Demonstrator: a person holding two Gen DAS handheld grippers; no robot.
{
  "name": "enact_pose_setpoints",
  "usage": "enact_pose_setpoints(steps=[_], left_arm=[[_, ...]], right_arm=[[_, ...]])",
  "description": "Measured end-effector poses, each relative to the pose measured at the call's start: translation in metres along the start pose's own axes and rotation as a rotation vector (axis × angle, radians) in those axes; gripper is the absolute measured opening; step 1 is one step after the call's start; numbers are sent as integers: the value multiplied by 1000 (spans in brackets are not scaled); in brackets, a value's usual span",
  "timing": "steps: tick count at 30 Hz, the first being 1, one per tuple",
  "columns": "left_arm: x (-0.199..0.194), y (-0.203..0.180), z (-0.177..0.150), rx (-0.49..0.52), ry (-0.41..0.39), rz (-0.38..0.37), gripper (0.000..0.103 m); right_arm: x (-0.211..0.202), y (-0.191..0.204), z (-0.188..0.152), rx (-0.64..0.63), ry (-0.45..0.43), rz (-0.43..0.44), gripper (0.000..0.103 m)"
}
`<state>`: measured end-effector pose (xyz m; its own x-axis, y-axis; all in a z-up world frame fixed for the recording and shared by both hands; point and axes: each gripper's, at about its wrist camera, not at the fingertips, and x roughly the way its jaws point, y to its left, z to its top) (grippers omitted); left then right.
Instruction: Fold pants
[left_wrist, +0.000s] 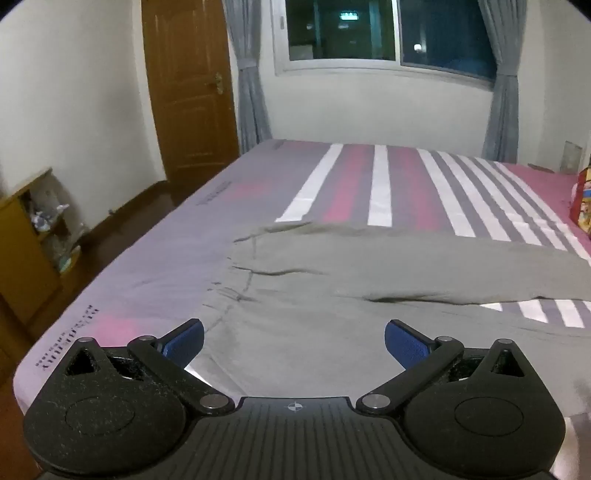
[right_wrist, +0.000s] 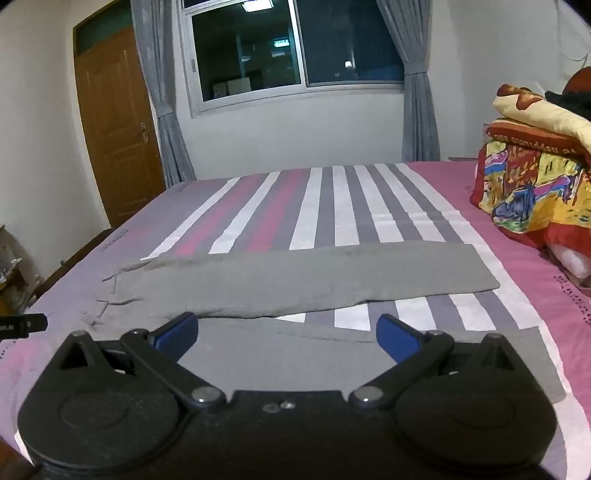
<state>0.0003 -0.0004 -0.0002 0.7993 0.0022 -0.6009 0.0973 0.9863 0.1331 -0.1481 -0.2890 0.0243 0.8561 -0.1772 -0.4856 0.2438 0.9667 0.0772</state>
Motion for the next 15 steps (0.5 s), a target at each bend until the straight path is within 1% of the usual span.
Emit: enact_pose_setpoints(steps=[3,4,5,6,7,8,10,11,15], left_arm=[[2,-4,-1,-10,29,16,103],[5,-5,2,-12,47,4,103],[7,-7,5,-6,60,-4,103],[8,-9,7,6,63,-6,103],[2,-2,3,-25,36,-35,103],[-5,-4,1,-28,21,-36,103],[-8,-4,-3,-32,14,-34,103],[-5,-4,-4,-31,27,-41,103],[-5,-5,-5,-36,49,-61,103]], right_arm=[[-4,-1,0,-32,-12,3,103],[-13,-1,-3,-41,-51,-6,103],[-17,-2,-6,-54,-60,-14,103],[-18,-1,-7,-64,-52,-30,103],[-15,0,-3,-63,-32,-42,103],[-13,4,1,-65,-17,-55,103],[-7,4,9,-62,-3,-67,103],[-16,8,13,-64,-19,-70,103],[-17,12,12,-68,-21,-74,103]])
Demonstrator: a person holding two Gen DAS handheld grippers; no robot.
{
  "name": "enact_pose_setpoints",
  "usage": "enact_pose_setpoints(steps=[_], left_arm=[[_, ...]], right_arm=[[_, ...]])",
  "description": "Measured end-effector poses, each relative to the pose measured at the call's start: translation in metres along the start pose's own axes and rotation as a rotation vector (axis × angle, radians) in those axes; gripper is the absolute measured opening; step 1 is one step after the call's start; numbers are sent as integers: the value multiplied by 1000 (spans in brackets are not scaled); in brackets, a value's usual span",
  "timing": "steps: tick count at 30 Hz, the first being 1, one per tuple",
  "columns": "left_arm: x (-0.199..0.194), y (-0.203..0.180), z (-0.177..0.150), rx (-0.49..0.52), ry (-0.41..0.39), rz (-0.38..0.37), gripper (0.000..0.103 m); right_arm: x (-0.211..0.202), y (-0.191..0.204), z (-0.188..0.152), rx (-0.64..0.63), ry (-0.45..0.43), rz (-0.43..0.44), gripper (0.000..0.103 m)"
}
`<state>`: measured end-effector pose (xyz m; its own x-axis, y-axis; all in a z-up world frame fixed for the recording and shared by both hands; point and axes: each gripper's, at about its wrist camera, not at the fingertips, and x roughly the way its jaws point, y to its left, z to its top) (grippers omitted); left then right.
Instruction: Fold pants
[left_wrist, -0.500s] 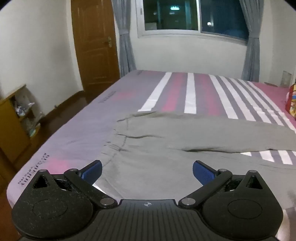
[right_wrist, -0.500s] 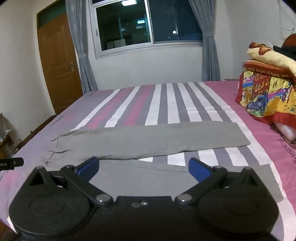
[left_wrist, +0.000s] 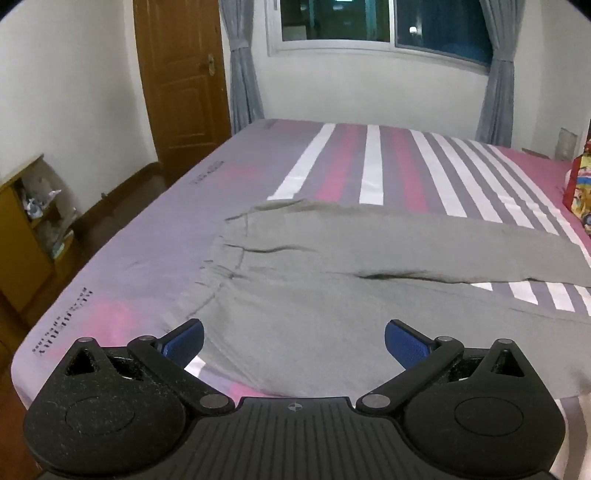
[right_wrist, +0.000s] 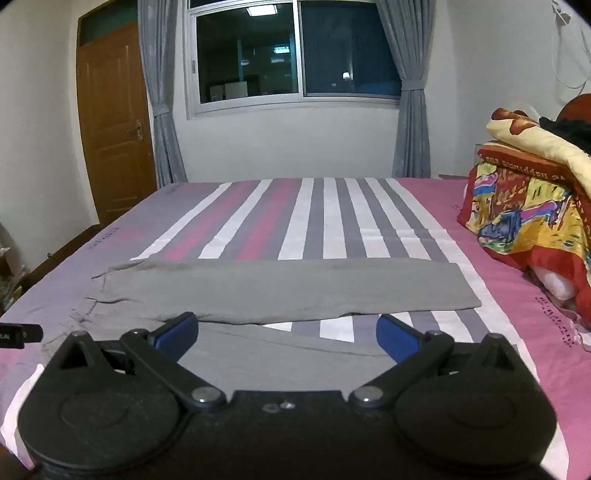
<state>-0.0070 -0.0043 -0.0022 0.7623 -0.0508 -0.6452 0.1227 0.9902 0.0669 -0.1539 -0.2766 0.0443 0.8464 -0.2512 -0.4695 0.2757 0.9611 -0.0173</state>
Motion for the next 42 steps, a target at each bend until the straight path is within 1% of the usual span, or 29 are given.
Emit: enact_pose_setpoints(steps=[5,11,18,42], left_arm=[[0,-5,-1,10,10,-8,103],[-5,-11,1,16,8,-17,103],[-8,-16,1,25,-1,-7,103],[-8,-17,8,40,-19,-7,103]], right_arm=[[1,2,-2,0,6,-3,103],[0,-2,-4,-1,-6,0,103],[0,-2,-5,-1,-4,-3,103],[-4,-1,-2,-3,-26,0,103]])
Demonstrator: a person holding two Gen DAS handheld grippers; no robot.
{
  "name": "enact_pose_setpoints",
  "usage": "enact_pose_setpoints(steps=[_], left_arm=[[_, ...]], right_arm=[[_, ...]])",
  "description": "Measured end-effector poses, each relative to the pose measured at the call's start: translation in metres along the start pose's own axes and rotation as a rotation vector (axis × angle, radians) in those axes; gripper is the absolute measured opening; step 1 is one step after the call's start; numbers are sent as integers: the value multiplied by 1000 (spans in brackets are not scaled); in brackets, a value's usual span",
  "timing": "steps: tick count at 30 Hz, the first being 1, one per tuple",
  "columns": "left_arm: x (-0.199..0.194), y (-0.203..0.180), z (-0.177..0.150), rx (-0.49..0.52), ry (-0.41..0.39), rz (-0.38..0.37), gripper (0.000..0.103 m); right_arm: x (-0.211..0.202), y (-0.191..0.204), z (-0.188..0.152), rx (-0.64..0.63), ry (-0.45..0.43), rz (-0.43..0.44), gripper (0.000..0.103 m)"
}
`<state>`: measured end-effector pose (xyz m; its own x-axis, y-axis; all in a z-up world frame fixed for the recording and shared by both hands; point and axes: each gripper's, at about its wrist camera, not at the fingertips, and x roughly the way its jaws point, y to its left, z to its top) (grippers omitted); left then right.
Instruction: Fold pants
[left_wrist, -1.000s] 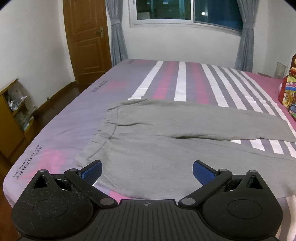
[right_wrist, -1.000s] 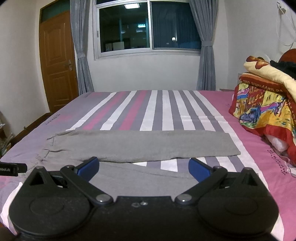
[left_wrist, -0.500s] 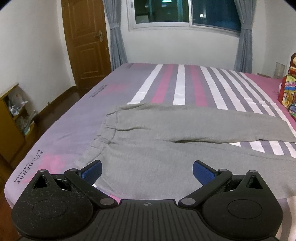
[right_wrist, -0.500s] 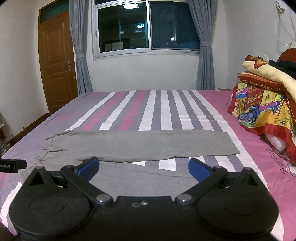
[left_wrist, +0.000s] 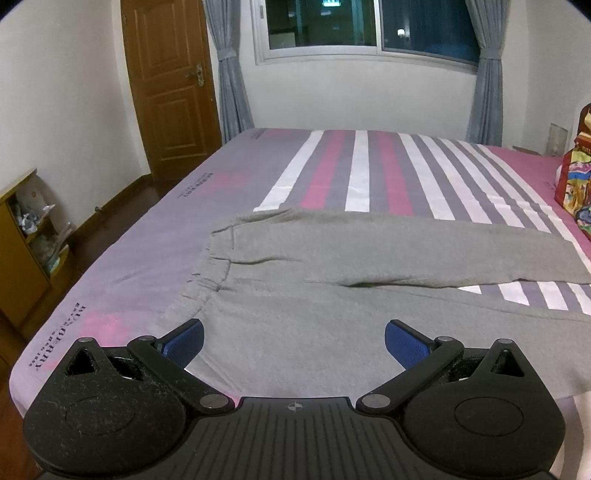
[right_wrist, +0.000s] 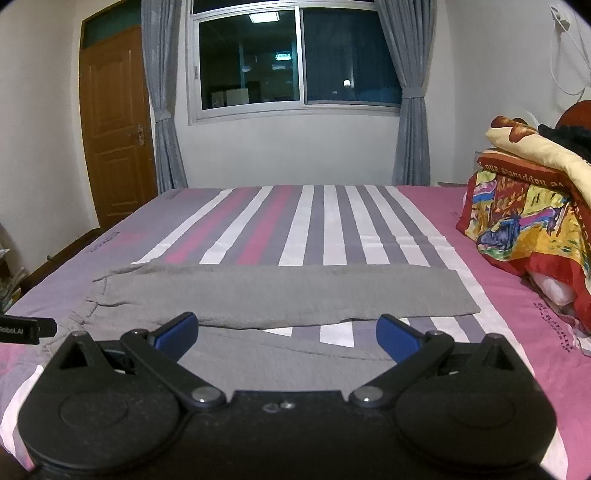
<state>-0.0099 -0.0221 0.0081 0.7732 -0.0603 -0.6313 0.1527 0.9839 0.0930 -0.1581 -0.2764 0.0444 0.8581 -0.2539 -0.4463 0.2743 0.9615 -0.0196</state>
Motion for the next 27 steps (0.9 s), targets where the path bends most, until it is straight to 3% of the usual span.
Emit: enact_pose_setpoints(steps=[27], left_arm=[[26,11,4,-4,24,14,103]], right_arm=[[19,-1,-4,12,-16,26,103]])
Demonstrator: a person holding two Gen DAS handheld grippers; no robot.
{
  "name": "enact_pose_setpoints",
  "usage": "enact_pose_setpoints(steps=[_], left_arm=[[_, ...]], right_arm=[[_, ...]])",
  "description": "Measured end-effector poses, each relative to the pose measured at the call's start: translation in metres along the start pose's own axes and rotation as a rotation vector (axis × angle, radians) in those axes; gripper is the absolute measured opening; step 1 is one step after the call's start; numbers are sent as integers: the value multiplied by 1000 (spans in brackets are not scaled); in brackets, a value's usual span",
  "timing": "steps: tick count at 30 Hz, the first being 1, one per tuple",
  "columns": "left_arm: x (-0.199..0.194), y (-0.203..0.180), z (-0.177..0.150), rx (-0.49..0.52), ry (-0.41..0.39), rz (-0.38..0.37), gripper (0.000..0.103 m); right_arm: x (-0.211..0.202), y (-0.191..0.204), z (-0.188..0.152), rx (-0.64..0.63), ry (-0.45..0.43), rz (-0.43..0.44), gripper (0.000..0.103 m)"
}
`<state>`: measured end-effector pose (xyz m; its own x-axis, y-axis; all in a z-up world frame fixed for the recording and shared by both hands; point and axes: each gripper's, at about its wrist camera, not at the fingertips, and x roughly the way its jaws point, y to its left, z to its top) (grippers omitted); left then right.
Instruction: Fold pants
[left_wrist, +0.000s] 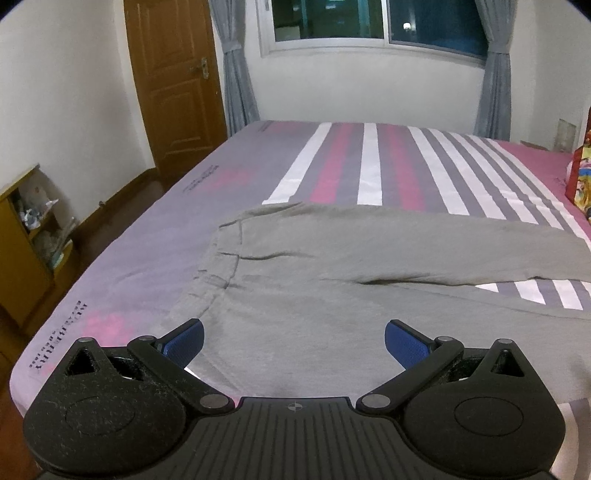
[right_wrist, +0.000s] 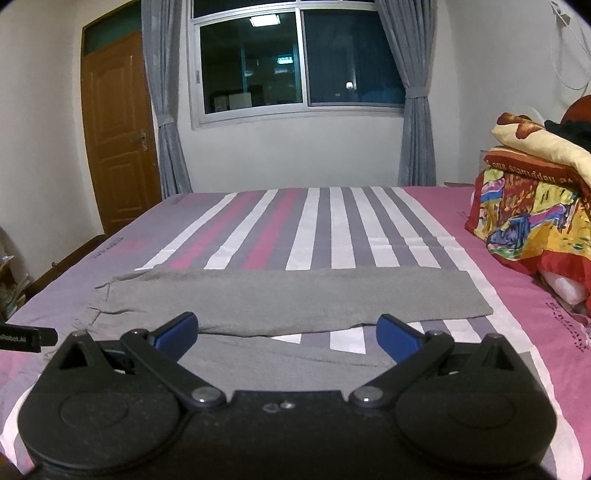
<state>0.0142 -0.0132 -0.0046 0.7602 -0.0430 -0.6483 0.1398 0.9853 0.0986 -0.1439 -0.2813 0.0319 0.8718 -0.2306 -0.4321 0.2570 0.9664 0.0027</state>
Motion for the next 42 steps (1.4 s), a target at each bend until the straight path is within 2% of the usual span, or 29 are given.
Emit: enact_pose_setpoints(steps=[12,23,33,42], left_arm=[[32,9,11,-5,16,24,103],[86,18,38,3,27,78,103],[151,23,70,24,55,111,103],[218,29,90,28,89,162,103]], right_arm=[[24,10,2,-13,-2,36,103],[66,24,10,-38,16,109,94],[125,41,23,-102,42,183,81],[193,63,31,-178,79,228,80]])
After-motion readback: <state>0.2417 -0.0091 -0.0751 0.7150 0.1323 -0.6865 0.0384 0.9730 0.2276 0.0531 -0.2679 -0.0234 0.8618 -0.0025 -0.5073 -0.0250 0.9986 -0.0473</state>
